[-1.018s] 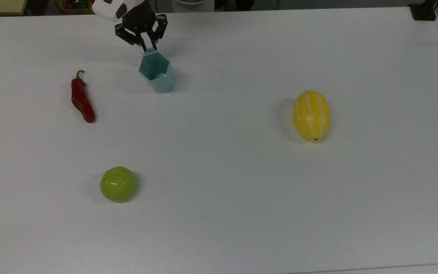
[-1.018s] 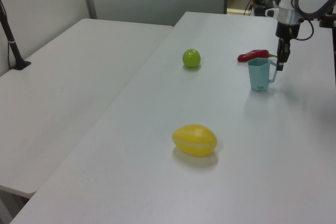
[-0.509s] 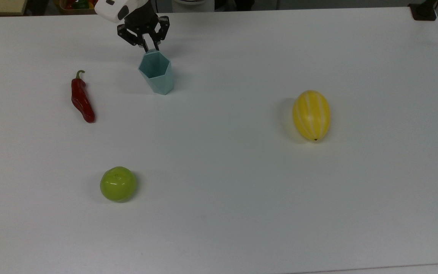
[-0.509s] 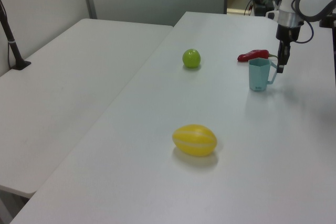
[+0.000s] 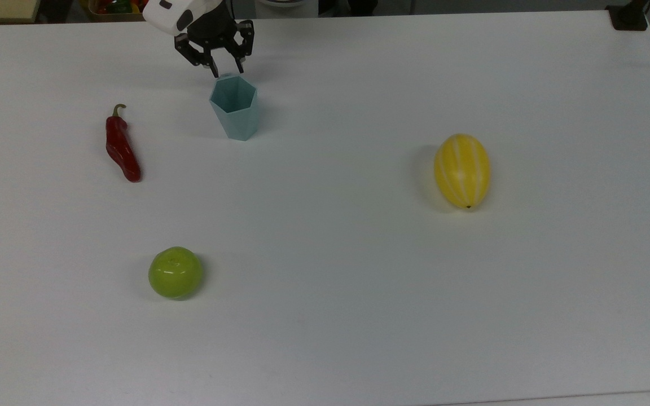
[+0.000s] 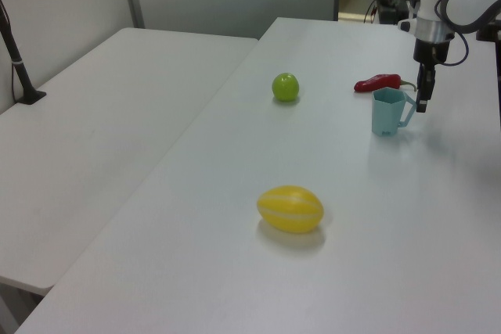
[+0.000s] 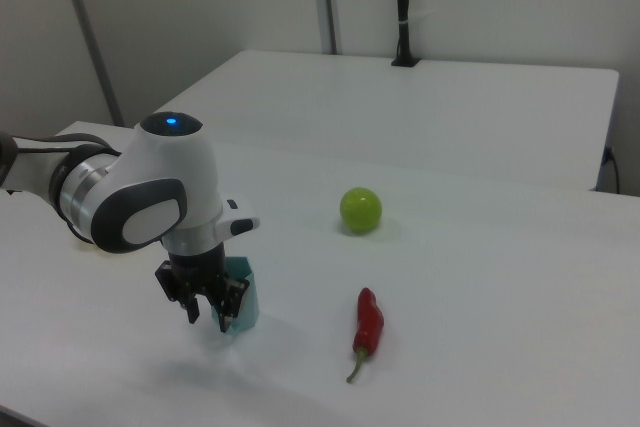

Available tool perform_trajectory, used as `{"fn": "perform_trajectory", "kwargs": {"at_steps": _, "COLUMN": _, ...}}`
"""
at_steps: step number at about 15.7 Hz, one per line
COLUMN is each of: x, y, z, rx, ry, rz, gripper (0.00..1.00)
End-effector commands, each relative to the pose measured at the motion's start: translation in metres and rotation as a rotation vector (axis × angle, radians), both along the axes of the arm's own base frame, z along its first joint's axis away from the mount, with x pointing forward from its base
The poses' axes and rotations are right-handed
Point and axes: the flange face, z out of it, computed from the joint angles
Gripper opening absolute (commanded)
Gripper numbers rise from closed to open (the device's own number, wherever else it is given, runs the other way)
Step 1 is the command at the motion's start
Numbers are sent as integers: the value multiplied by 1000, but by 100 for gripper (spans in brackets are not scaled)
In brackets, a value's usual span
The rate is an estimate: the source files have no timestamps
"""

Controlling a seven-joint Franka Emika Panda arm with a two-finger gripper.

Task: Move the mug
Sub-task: 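Lower the mug onto the table near the red chili, then open the gripper and raise it off the mug rim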

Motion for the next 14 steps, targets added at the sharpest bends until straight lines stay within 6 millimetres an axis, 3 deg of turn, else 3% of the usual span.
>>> {"fn": "perform_trajectory", "kwargs": {"at_steps": 1, "x": -4, "y": 10, "z": 25, "rx": 3, "ry": 52, "rz": -29, "gripper": 95}}
{"fn": "perform_trajectory", "kwargs": {"at_steps": 2, "x": 0, "y": 10, "z": 37, "rx": 5, "ry": 61, "rz": -60, "gripper": 100}}
{"fn": "perform_trajectory", "kwargs": {"at_steps": 5, "x": 14, "y": 18, "z": 87, "rx": 3, "ry": 99, "rz": -111, "gripper": 100}}
{"fn": "perform_trajectory", "kwargs": {"at_steps": 7, "x": 22, "y": 20, "z": 130, "rx": 0, "ry": 117, "rz": -184, "gripper": 100}}
{"fn": "perform_trajectory", "kwargs": {"at_steps": 10, "x": 35, "y": 39, "z": 190, "rx": -10, "ry": 111, "rz": -279, "gripper": 100}}
{"fn": "perform_trajectory", "kwargs": {"at_steps": 14, "x": 43, "y": 74, "z": 236, "rx": -26, "ry": 130, "rz": -372, "gripper": 100}}
